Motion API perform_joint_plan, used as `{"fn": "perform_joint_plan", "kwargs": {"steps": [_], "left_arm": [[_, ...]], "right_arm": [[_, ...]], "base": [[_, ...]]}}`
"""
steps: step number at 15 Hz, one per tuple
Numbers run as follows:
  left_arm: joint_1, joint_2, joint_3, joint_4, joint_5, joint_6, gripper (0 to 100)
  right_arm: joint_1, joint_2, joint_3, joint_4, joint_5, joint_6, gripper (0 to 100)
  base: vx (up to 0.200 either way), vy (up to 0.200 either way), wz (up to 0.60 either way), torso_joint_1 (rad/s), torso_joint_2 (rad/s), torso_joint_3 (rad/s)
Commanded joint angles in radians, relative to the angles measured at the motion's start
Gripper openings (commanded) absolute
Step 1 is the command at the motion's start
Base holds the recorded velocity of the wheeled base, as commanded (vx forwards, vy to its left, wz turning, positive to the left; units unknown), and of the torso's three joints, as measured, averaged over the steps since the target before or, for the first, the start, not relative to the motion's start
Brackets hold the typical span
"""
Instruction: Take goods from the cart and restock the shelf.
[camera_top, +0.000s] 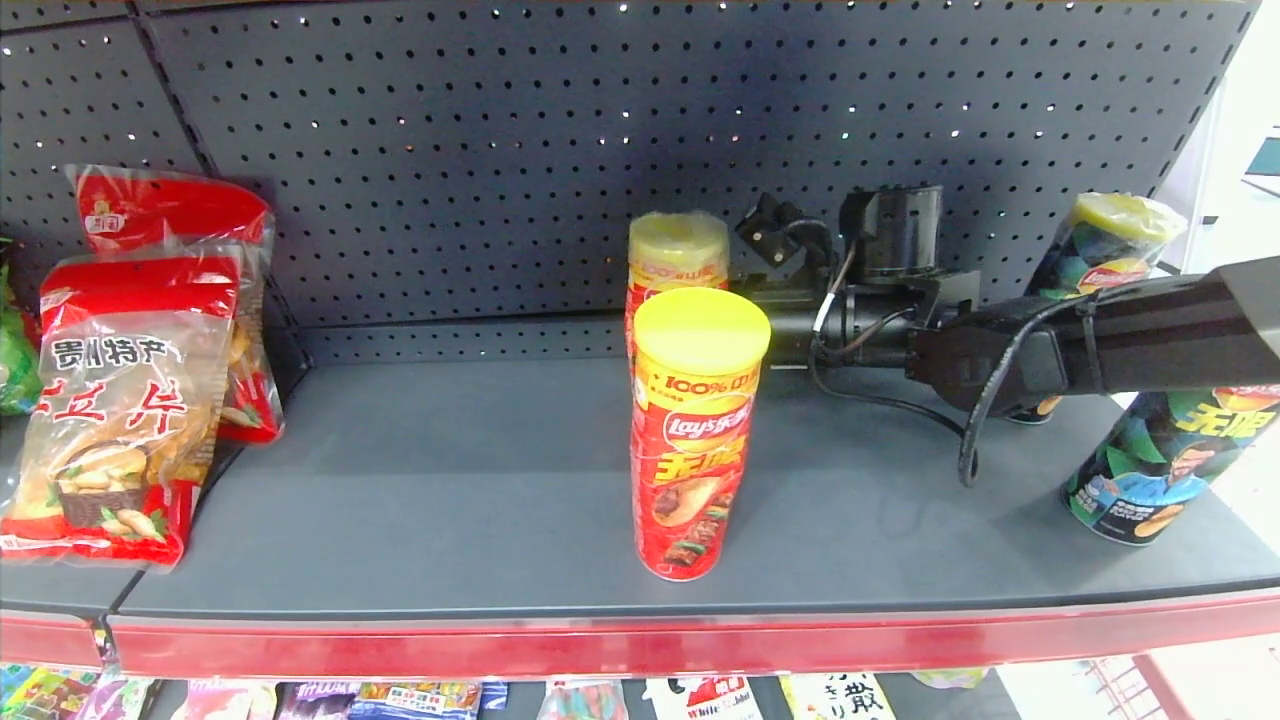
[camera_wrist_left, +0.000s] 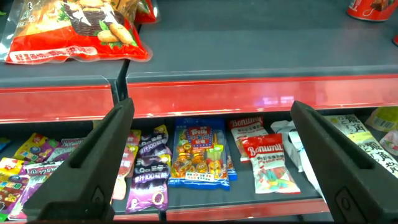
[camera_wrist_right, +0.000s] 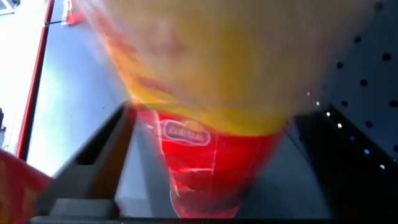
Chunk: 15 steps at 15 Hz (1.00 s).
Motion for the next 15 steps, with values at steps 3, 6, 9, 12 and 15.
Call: {"fn": "perform_joint_plan", "kwargs": {"steps": [3, 6, 9, 12, 15], "left_arm": [[0.0, 0.001, 0.0, 0.0, 0.0, 0.0, 100], [0.0, 0.001, 0.0, 0.0, 0.0, 0.0, 100], [0.0, 0.001, 0.0, 0.0, 0.0, 0.0, 100], [0.0, 0.001, 0.0, 0.0, 0.0, 0.0, 100], [0.0, 0.001, 0.0, 0.0, 0.0, 0.0, 100]], "right_arm": [[-0.012, -0.051, 0.07, -0.001, 0.0, 0.001, 100], [-0.048, -0.125, 0.191, -0.001, 0.0, 0.001, 100], [-0.074, -0.182, 0.272, -0.003, 0.0, 0.001, 100], [-0.068, -0.206, 0.308, -0.004, 0.0, -0.001, 100], [-0.048, -0.216, 0.309, -0.003, 0.0, -0.001, 100]], "base": [[0.0, 0.0, 0.0, 0.0, 0.0, 0.0], [0.0, 0.0, 0.0, 0.0, 0.0, 0.0], [0.0, 0.0, 0.0, 0.0, 0.0, 0.0], [0.0, 0.0, 0.0, 0.0, 0.0, 0.0], [0.0, 0.0, 0.0, 0.0, 0.0, 0.0]]}}
